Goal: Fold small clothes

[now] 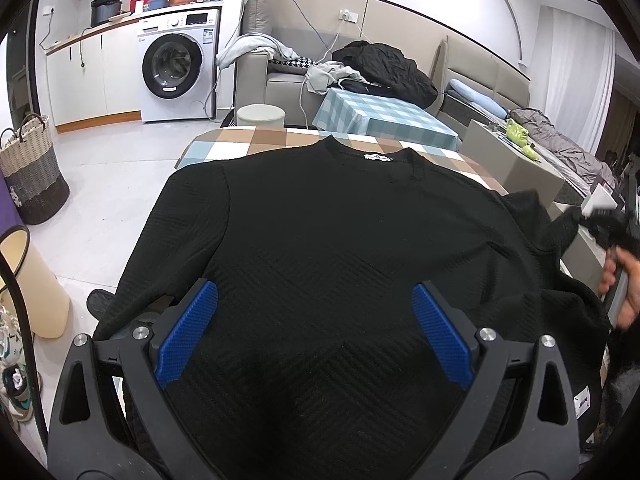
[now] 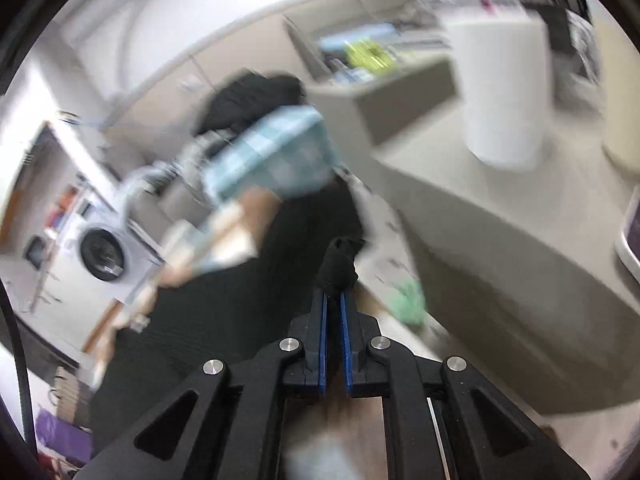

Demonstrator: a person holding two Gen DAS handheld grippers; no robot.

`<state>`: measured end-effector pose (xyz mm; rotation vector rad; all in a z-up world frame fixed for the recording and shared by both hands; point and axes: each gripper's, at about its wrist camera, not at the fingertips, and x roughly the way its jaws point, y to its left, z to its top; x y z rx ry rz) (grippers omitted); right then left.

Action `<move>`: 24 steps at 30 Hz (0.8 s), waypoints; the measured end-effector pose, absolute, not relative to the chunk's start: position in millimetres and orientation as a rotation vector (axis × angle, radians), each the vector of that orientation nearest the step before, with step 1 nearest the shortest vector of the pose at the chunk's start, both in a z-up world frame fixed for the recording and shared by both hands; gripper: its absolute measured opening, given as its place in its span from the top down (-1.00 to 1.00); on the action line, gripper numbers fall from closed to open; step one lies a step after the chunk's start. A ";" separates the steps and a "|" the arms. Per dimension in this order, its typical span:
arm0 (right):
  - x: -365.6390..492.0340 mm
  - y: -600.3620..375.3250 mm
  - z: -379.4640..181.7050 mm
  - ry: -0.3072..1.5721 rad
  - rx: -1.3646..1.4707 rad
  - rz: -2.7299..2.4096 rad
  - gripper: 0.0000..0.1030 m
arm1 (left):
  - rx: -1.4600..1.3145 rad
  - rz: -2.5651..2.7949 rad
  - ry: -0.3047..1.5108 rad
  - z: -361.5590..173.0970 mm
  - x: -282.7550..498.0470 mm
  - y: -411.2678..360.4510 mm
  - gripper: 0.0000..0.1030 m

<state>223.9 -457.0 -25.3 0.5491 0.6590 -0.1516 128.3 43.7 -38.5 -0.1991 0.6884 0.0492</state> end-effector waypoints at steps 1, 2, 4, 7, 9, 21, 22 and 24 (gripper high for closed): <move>229.5 -439.7 -13.0 0.641 0.527 -0.098 0.88 | -0.200 0.050 0.688 -38.5 128.0 43.8 -0.90; 232.1 -427.5 -5.9 0.625 0.523 -0.042 0.88 | -0.200 0.052 0.687 -38.5 126.7 44.5 -0.90; 238.6 -392.8 6.7 0.624 0.481 0.092 0.88 | -0.204 0.056 0.683 -38.3 124.5 45.7 -0.90; 237.5 -320.8 14.5 0.684 0.353 0.376 0.88 | -0.209 0.065 0.677 -37.5 119.8 49.1 -0.90; 235.6 -286.2 5.2 0.758 0.276 0.468 0.82 | -0.213 0.068 0.675 -37.2 116.6 52.3 -0.90; 250.0 -293.7 -53.8 1.098 0.228 0.277 0.19 | -0.324 0.203 0.701 -46.2 101.4 102.4 -0.90; 249.5 -297.7 -56.3 1.108 0.225 0.259 0.19 | -0.342 0.222 0.703 -47.8 99.0 110.1 -0.90; 239.7 -304.7 -50.8 1.091 0.243 0.260 0.19 | -0.383 0.256 0.703 -52.8 92.3 127.8 -0.90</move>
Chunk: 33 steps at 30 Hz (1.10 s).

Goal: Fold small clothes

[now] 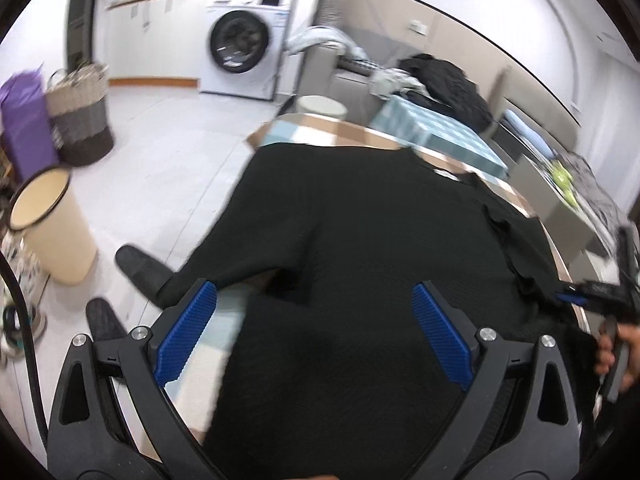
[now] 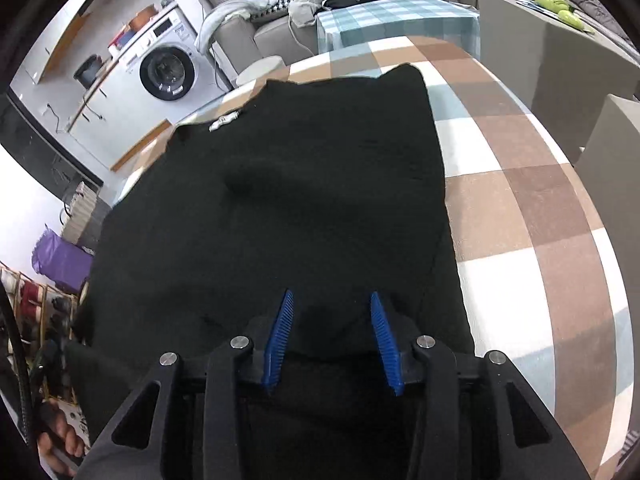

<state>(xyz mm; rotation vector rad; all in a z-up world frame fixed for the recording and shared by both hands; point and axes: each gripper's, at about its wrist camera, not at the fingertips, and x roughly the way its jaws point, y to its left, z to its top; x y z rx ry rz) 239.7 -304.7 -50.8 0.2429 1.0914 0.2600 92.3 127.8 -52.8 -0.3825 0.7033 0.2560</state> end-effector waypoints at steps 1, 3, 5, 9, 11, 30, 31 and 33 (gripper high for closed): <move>233.7 -306.8 -43.4 1.066 0.256 0.267 0.19 | -0.410 0.269 0.706 -55.6 88.6 138.3 -0.90; 225.1 -310.4 -30.6 1.023 0.283 0.281 0.08 | -0.488 0.293 0.702 -62.1 80.8 162.9 -0.87; 213.1 -313.2 -14.9 0.979 0.298 0.301 0.02 | -0.577 0.336 0.696 -70.3 72.7 189.9 -0.66; 183.3 -315.1 6.2 0.920 0.316 0.344 -0.09 | -0.762 0.400 0.753 -96.9 60.2 239.9 -0.18; 182.7 -307.3 5.9 0.922 0.325 0.364 -0.09 | -0.891 0.363 0.760 -110.6 50.8 256.6 -0.15; 170.3 -304.4 -17.1 0.931 0.365 0.321 -0.09 | -1.021 0.309 0.811 -151.9 111.8 259.7 -0.15; 169.9 -305.0 -17.8 0.932 0.367 0.318 -0.09 | -1.022 0.317 0.798 -152.6 114.6 260.7 -0.12; 169.8 -307.6 -21.2 0.936 0.377 0.305 -0.09 | -1.011 0.330 0.783 -152.6 121.4 261.7 0.36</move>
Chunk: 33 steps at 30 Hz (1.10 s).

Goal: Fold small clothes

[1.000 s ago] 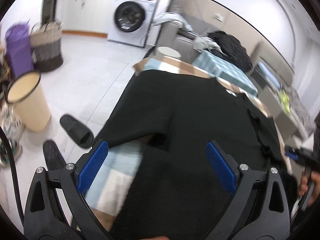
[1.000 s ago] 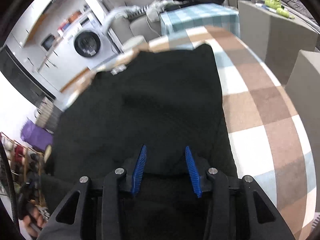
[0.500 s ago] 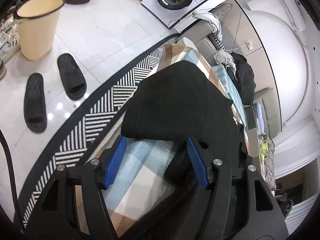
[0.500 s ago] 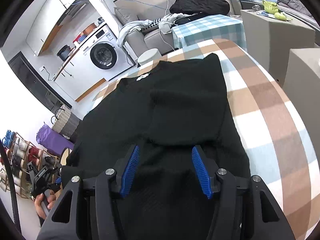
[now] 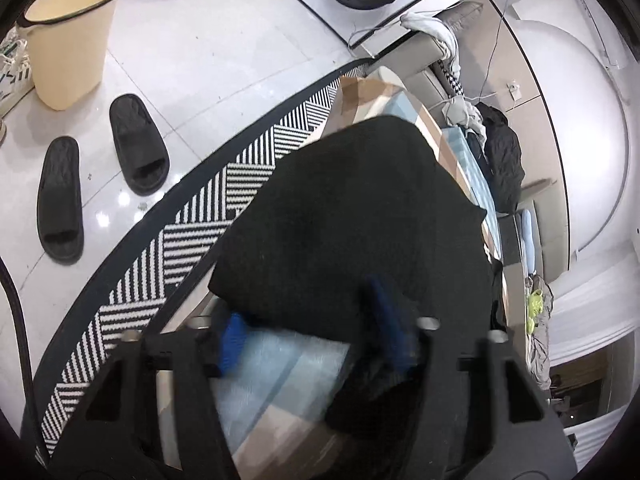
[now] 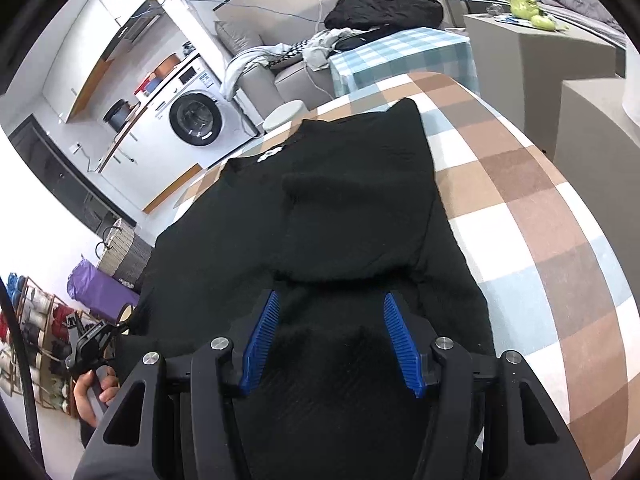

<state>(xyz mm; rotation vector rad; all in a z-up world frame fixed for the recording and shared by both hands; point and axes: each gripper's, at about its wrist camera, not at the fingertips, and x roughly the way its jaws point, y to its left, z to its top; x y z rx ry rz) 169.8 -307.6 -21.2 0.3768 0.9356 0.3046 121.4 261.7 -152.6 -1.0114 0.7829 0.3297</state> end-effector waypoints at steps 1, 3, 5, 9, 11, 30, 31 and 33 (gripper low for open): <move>170.0 -308.2 -23.2 0.941 0.381 0.303 -0.09 | -0.986 0.356 0.771 -149.4 122.8 262.3 0.51; 169.1 -308.8 -27.0 0.954 0.386 0.294 -0.09 | -0.935 0.380 0.750 -142.4 123.0 262.1 0.84; 167.8 -309.9 -29.9 0.960 0.390 0.288 -0.09 | -0.890 0.385 0.726 -132.0 124.2 259.6 0.91; 164.6 -312.9 -32.2 0.959 0.405 0.283 -0.09 | -0.786 0.389 0.686 -102.1 128.8 253.4 0.92; 162.2 -313.3 -31.9 0.953 0.406 0.291 -0.09 | -0.726 0.376 0.661 -80.8 135.7 245.1 0.92; 156.0 -332.9 -26.2 0.931 0.431 0.267 -0.09 | -0.421 -0.167 0.756 -16.5 223.7 56.5 -0.38; 155.3 -335.2 -26.7 0.929 0.434 0.261 -0.11 | -0.440 -0.141 0.756 -19.9 221.1 65.1 -0.38; 155.1 -337.1 -27.6 0.931 0.438 0.259 -0.12 | -0.465 -0.073 0.765 -35.4 214.5 86.6 -0.38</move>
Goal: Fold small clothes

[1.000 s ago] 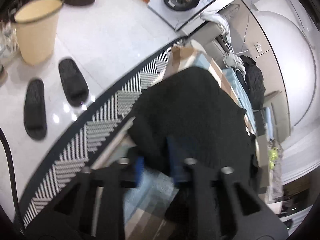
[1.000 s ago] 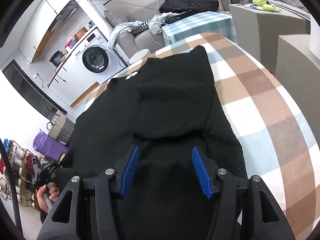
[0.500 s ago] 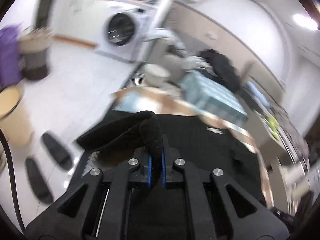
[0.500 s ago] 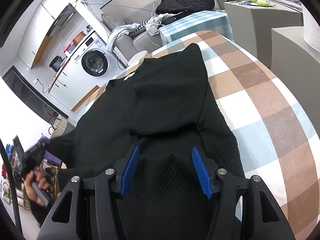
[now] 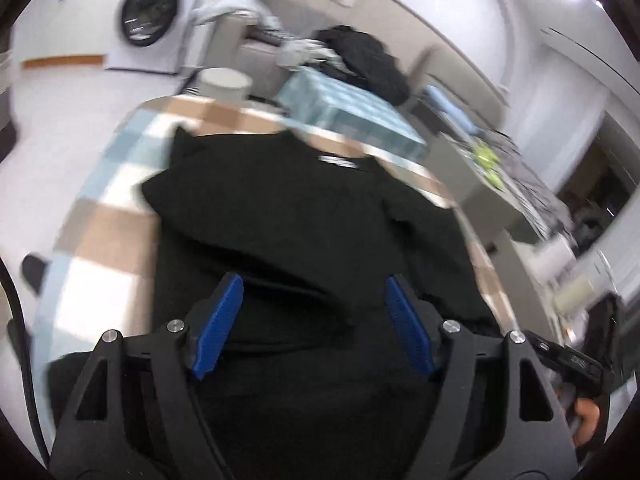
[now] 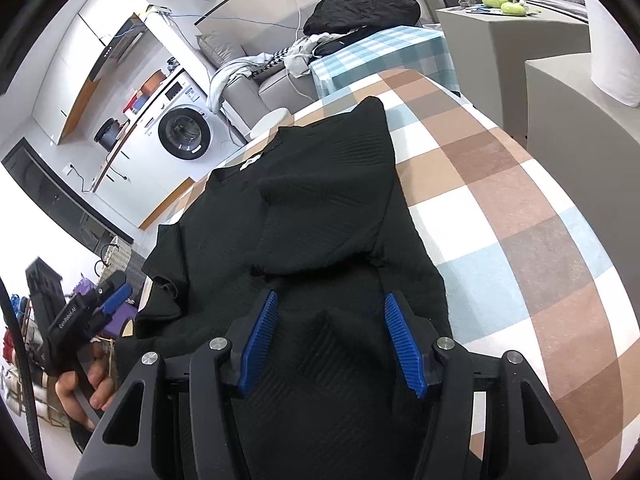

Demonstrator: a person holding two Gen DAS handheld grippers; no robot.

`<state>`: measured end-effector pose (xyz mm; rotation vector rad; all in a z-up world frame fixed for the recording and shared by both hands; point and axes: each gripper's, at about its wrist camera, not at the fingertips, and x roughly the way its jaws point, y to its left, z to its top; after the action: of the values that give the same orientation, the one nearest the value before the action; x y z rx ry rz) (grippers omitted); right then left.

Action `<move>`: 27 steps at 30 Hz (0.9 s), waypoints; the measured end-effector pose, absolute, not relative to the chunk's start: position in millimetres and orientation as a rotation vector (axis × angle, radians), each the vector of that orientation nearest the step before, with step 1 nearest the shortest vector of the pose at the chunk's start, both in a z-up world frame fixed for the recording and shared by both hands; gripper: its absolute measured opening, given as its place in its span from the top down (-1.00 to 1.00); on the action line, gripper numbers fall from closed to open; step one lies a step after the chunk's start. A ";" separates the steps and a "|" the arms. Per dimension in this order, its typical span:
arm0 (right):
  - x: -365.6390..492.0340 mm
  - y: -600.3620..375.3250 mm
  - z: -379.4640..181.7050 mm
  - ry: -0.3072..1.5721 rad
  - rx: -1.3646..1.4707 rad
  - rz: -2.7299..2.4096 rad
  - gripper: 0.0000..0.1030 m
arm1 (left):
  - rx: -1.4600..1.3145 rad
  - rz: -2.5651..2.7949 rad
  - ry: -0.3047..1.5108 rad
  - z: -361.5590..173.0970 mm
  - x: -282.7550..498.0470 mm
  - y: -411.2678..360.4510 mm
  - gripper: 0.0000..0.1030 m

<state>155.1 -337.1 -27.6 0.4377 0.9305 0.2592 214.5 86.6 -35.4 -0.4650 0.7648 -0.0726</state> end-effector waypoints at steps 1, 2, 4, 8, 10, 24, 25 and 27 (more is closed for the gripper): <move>155.1 -337.8 -28.1 0.931 0.439 0.257 -0.12 | -0.495 -0.039 0.777 -42.6 215.1 98.3 -0.38; 155.5 -337.6 -28.7 0.934 0.439 0.261 -0.12 | -0.534 -0.021 0.782 -50.3 213.4 110.2 -0.38; 155.2 -336.2 -28.6 0.932 0.438 0.265 -0.12 | -0.616 -0.005 0.783 -64.6 220.8 131.8 -0.38; 156.7 -333.7 -30.5 0.941 0.441 0.272 -0.12 | -0.709 0.006 0.818 -90.9 242.6 151.6 -0.25; 157.2 -332.9 -31.7 0.947 0.439 0.273 -0.12 | -0.767 -0.030 0.850 -103.1 250.3 154.3 -0.04; 162.9 -332.6 -39.2 0.976 0.444 0.274 -0.12 | -0.628 -0.015 0.763 -83.6 297.1 115.4 0.95; 163.4 -332.4 -38.8 0.978 0.438 0.275 -0.12 | -0.604 -0.065 0.747 -72.2 302.5 102.6 0.95; 164.4 -332.5 -38.0 0.976 0.433 0.276 -0.12 | -0.534 -0.167 0.743 -54.0 312.4 69.7 0.50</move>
<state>164.4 -332.5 -38.0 0.4331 0.9765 0.2758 312.4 69.7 -54.0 -0.5342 0.7430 -0.1666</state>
